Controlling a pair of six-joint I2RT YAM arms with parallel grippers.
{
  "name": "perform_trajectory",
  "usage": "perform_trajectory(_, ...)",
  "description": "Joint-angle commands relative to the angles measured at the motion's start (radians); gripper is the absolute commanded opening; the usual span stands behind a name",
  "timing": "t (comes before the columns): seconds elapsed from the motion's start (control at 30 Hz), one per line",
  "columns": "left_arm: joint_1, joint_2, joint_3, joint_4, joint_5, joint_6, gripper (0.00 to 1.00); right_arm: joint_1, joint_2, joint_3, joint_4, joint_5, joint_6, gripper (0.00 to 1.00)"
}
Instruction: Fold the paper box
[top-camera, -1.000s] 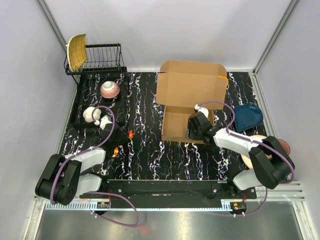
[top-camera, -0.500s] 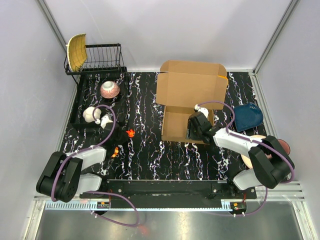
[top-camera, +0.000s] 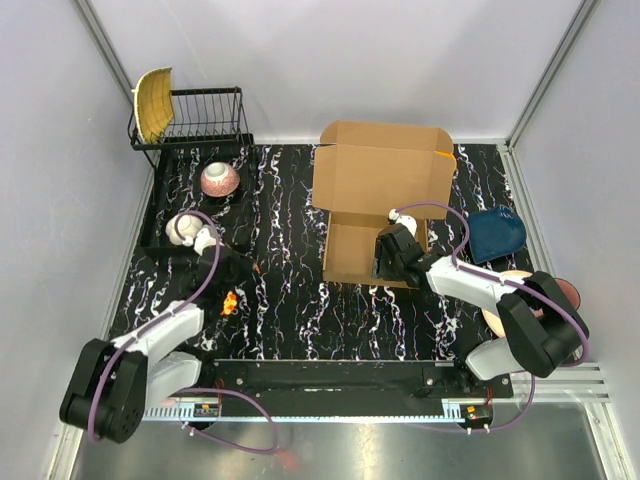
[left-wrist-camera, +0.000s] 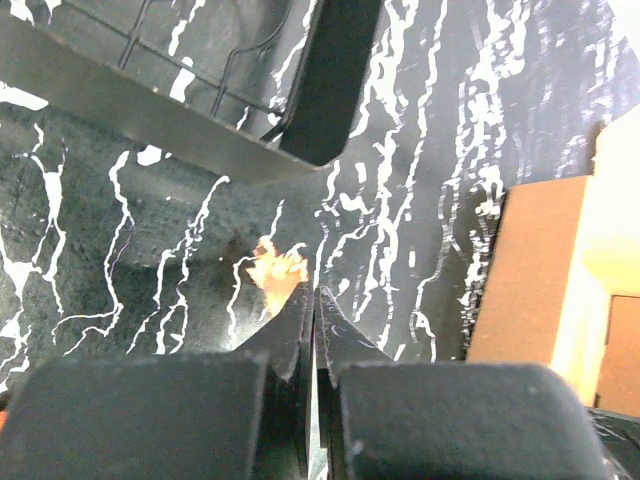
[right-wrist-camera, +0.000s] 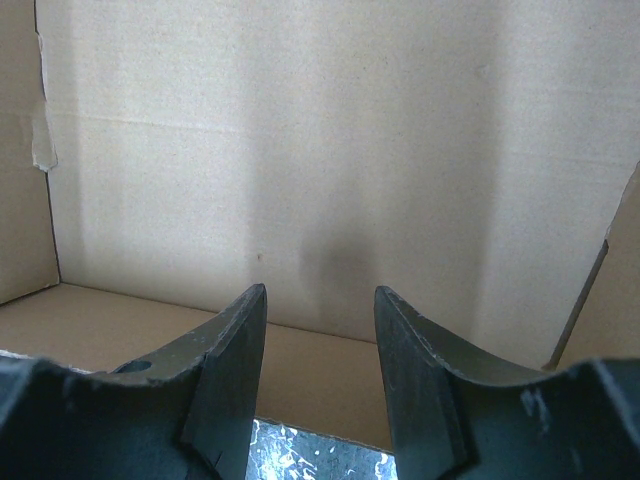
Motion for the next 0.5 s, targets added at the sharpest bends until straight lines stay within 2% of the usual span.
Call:
perform_trajectory(0.0,-0.002,-0.11,0.012,-0.05,0.009,0.004,0.0,0.012,-0.023,0.002,0.021,-0.014,-0.009,0.53)
perform_trajectory(0.2,-0.003,-0.24,0.032,-0.138,0.007,0.021,0.0,0.01,-0.034,0.0,0.018,-0.014,-0.003,0.53)
perform_trajectory(0.3,-0.003,-0.234,0.041,-0.168,0.004,0.026,0.0,0.012,-0.034,0.0,0.017,-0.014,-0.001,0.54)
perform_trajectory(0.37,-0.002,-0.21,0.049,-0.191,0.009,0.027,0.1,0.012,-0.034,0.0,0.015,-0.012,0.0,0.53)
perform_trajectory(0.43,-0.003,-0.167,0.055,-0.189,0.023,0.021,0.24,0.012,-0.032,0.0,0.017,-0.012,-0.001,0.53)
perform_trajectory(0.47,-0.003,-0.156,0.057,-0.184,0.035,0.019,0.35,0.012,-0.034,-0.001,0.018,-0.012,-0.001,0.53)
